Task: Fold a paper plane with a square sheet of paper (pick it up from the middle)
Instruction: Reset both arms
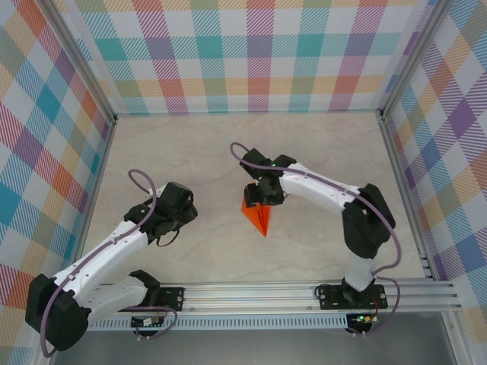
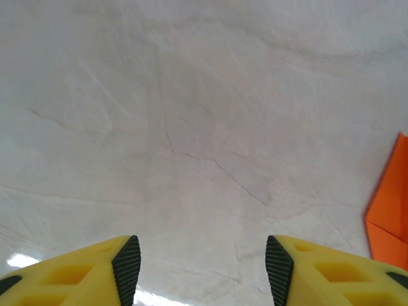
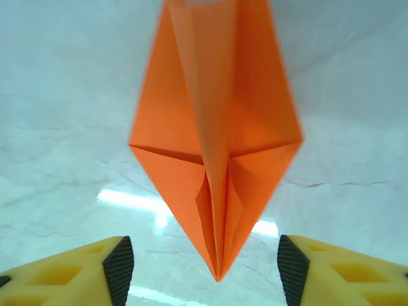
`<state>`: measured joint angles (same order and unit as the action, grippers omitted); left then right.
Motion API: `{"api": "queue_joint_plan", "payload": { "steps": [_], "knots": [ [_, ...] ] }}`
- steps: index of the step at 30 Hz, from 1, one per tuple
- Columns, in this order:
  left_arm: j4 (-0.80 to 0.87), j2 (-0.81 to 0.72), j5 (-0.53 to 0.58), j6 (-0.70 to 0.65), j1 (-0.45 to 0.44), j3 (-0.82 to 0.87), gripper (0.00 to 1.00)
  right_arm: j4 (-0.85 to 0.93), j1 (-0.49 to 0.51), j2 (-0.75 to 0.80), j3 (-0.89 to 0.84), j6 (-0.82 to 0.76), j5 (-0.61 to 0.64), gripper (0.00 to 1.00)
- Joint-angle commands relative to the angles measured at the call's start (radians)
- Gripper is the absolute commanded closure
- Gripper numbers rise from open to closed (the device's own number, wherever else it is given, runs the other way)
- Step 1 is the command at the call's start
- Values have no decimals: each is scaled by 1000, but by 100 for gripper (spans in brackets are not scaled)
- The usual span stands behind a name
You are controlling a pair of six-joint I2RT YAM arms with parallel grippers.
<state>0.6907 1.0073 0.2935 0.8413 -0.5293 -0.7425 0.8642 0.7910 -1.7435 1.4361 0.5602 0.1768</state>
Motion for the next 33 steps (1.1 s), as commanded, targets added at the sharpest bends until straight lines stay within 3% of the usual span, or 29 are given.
{"api": "queue_joint_plan", "payload": {
  "steps": [1,4,8,13,15,20,22,24,27,28,32,33],
  "knots": [
    [67,-24,162,-106,55,-55,38,31,-39,173,-31,-24,209,22],
    [40,-24,245,-192,141,-55,31,-50,-172,321,-158,-44,305,15],
    [-1,1,333,-276,284,-73,25,-298,-370,457,-397,-185,354,12],
    [-347,87,415,-491,351,59,19,-701,-493,422,-656,-418,367,5],
    [-569,124,417,-568,356,146,15,-851,-526,358,-708,-464,343,5],
    [-1083,275,295,-674,373,306,10,-1206,-589,232,-801,-554,128,7],
    [-1157,330,259,-699,381,296,10,-1218,-602,229,-801,-595,75,11],
    [-1338,376,194,-768,392,329,9,-1375,-610,281,-902,-650,18,11],
    [-1451,481,138,-762,433,329,9,-1567,-648,316,-1009,-672,-41,9],
    [-1389,478,105,-762,438,308,8,-1580,-661,308,-1012,-668,-66,9],
    [-1419,510,-2,-807,441,300,7,-1549,-716,274,-979,-611,-136,9],
    [-1421,517,-15,-812,442,294,1,-1576,-745,258,-988,-594,-185,9]
  ]
}}
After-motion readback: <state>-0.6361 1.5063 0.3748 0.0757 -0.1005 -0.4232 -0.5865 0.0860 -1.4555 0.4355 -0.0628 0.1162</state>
